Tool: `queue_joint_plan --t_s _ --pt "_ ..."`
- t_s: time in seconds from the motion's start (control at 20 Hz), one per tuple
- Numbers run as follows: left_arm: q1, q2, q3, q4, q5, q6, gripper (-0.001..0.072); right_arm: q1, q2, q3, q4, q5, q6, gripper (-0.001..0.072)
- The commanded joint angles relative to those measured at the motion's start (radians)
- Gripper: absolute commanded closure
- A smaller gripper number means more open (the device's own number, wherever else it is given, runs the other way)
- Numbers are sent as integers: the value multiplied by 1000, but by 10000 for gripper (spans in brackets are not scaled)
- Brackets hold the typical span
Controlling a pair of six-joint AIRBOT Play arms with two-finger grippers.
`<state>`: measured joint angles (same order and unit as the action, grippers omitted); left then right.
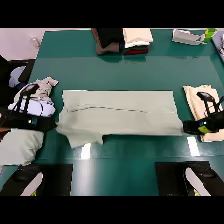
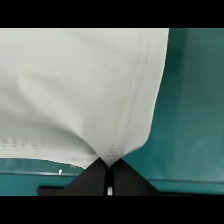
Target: Fold the shirts.
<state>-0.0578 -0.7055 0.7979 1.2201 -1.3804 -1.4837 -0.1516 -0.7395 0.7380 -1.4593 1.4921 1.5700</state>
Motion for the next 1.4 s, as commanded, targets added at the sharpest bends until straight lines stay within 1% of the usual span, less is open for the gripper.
queue_joint_plan --t_s 0.0,0.1,0.25,0.4,0.55,0.65,0.7,0.75,0.8,0.85,0.9,0.95,1.05,1.1,1.15,1.2,1.35 --pt "0 -181 92 14 163 90 681 1 -137 124 -4 -96 0 696" --pt "0 -327 169 14 246 135 681 1 -260 225 2 -143 0 696" --pt "0 -529 325 14 324 174 681 1 -451 383 5 -167 0 696" --pt "0 -698 480 13 372 184 680 2 -616 515 30 -189 3 696" --pt "0 -811 571 6 388 183 680 17 -750 636 29 -192 11 695" --pt "0 -838 580 -15 431 172 680 23 -819 702 39 -192 11 694" --pt "0 -838 580 -40 442 172 661 23 -845 726 65 -194 11 693" --pt "0 -838 580 -69 453 171 386 23 -866 746 97 -205 10 685" --pt "0 -838 580 -90 456 149 276 23 -885 768 135 -212 2 542" --pt "0 -838 581 -109 451 146 283 19 -896 788 162 -215 -7 370" --pt "0 -837 581 -122 433 146 283 13 -898 806 167 -215 -14 328" --pt "0 -837 581 -130 404 145 283 13 -892 817 164 -209 -23 323" --pt "0 -837 580 -138 341 146 285 -7 -864 805 108 -196 -31 323" --pt "0 -837 580 -138 319 146 309 -28 -845 779 87 -188 -32 318" --pt "0 -838 580 -139 295 151 550 -51 -829 744 87 -186 -33 208" --pt "0 -838 580 -146 288 156 669 -79 -813 699 87 -188 -34 107" --pt "0 -838 579 -192 308 149 680 -147 -806 576 118 -203 -34 110"
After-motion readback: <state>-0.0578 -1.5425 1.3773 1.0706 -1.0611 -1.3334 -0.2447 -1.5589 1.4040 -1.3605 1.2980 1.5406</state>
